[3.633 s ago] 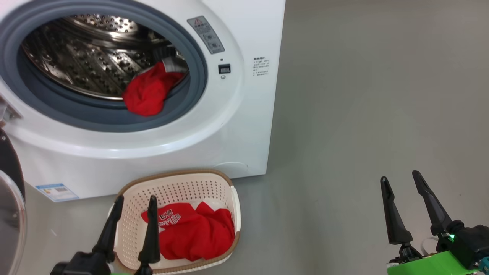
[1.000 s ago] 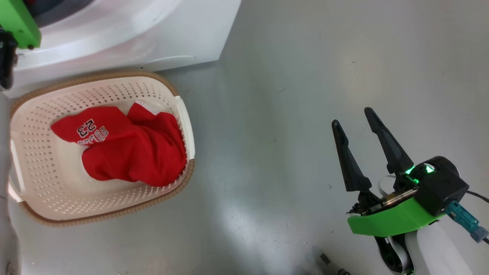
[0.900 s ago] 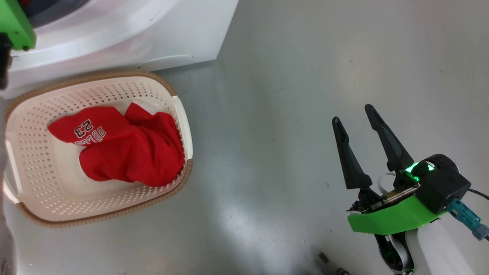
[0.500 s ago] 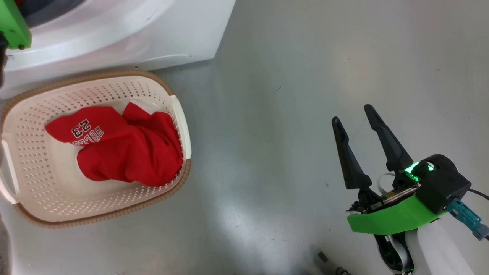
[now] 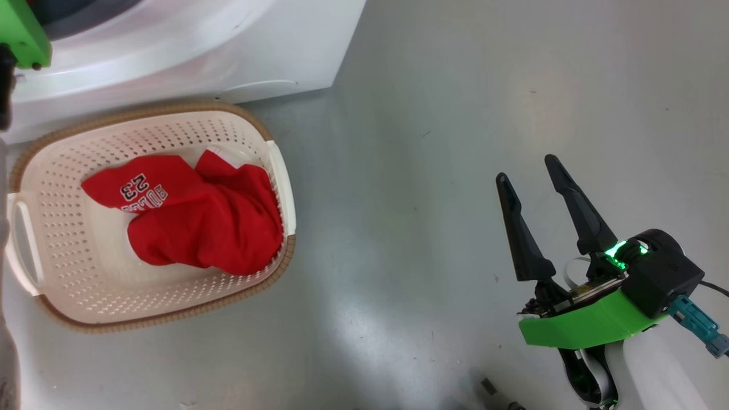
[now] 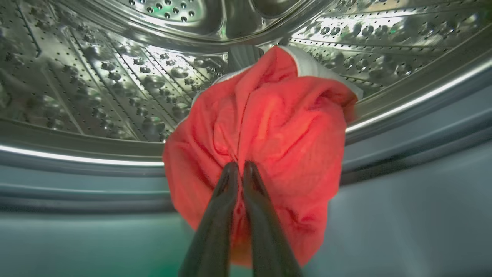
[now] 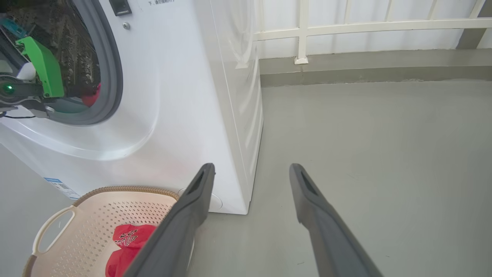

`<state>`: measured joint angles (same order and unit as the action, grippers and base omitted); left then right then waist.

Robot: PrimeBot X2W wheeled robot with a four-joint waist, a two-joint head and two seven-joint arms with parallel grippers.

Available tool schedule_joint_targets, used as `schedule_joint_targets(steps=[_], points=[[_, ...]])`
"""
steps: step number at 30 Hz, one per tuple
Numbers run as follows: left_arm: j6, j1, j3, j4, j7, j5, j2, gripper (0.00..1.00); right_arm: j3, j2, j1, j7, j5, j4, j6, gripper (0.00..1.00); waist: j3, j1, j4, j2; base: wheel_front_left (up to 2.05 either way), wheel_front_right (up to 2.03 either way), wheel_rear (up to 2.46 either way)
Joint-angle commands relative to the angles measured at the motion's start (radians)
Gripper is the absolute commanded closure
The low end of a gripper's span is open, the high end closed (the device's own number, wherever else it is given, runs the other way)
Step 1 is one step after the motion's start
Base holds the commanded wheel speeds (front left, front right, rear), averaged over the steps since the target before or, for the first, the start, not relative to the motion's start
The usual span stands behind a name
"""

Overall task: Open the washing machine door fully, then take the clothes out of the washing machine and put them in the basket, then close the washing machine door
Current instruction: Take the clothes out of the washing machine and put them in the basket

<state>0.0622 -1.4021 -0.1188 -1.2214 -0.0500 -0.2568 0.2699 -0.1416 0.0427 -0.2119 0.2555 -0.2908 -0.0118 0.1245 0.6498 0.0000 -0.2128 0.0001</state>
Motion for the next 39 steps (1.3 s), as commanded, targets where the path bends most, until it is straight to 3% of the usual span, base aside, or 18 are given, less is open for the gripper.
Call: schedule_joint_targets(steps=[1,13,24,39], points=[[0.002,0.006,0.004,0.031,0.025,-0.005,0.041,1.0,-0.016,0.008,0.0,0.006,-0.005,-0.022,0.006,0.0,-0.005,0.0,0.007,-0.0001,0.0,0.0,0.0],[0.039,0.077,-0.02,0.076,0.215,-0.02,0.024,1.0,-0.007,0.008,0.01,0.006,0.0,-0.012,0.006,0.0,-0.056,0.0,0.045,-0.0001,0.0,0.0,0.0],[0.056,0.199,-0.037,0.157,0.292,-0.043,0.009,1.0,-0.01,0.008,0.029,0.006,-0.001,-0.002,0.006,0.0,-0.123,0.0,0.069,-0.0001,0.0,0.0,0.0],[0.027,0.483,-0.012,0.514,0.311,-0.065,-0.002,1.0,0.013,0.008,0.055,0.006,0.0,-0.006,0.006,0.0,-0.197,0.0,0.093,-0.0001,0.0,0.0,0.0]])
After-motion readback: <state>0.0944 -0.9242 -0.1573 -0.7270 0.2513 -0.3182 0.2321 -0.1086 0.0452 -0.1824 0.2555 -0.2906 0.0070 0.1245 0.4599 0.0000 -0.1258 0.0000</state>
